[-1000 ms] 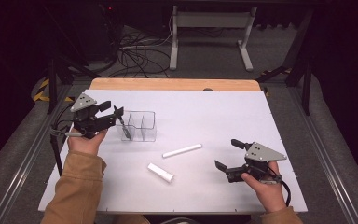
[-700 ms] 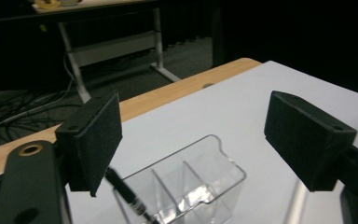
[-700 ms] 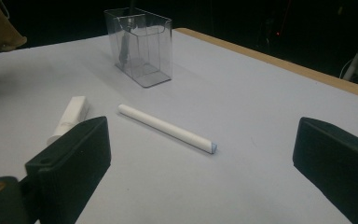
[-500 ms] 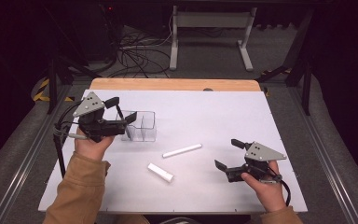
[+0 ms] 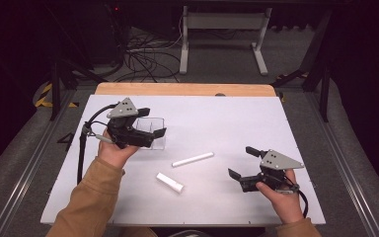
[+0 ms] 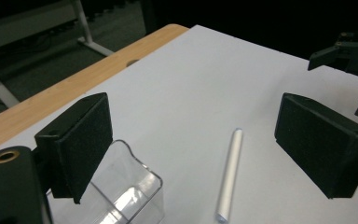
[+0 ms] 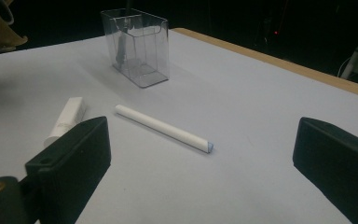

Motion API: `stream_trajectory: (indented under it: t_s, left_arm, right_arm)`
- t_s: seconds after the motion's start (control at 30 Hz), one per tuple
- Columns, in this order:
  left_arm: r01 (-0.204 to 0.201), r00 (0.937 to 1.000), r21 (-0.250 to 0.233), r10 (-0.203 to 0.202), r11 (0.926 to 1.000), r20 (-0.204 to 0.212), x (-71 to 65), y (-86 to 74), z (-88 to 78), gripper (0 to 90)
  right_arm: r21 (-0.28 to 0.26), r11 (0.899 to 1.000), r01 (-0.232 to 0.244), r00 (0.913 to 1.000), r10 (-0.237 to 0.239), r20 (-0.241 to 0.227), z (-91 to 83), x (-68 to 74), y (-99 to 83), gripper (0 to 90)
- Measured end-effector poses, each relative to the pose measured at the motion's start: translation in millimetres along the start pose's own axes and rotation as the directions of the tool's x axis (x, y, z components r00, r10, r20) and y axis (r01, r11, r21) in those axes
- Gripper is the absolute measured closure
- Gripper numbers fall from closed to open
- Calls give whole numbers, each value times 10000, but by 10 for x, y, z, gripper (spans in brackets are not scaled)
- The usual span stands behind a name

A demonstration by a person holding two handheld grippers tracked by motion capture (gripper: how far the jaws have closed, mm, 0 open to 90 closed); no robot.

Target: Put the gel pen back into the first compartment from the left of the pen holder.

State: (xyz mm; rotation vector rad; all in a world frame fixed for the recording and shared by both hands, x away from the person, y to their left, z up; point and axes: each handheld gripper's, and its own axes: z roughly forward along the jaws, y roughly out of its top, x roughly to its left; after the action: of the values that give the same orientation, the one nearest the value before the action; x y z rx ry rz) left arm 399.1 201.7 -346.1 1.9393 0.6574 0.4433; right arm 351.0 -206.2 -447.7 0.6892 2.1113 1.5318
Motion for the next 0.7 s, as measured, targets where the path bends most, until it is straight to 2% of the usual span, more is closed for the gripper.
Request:
stream_trajectory:
  t_s: [0.13,0.3,0.47,0.6,0.7]
  left_arm:
    - [-2,9990,33,1,10000,448,-16,29,59,122]
    - [280,9949,271,-304,9992,958,-20,34,123,102]
    - [531,9919,328,-565,9981,1138,-18,40,168,101]
    - [368,9917,552,-433,9978,1213,-36,39,226,102]
    - [-95,9930,822,-2,9966,1182,-88,48,287,118]
  right_arm:
    - [-4,10000,-39,10000,39,45,-4,-10,-7,41]
    - [36,9998,-190,9998,190,60,-2,-4,1,40]
    - [79,9994,-329,9995,329,8,-7,-2,16,40]
    - [133,9989,-450,9990,450,-18,-17,6,27,51]
    - [149,9986,-502,9987,503,-90,-28,10,33,92]
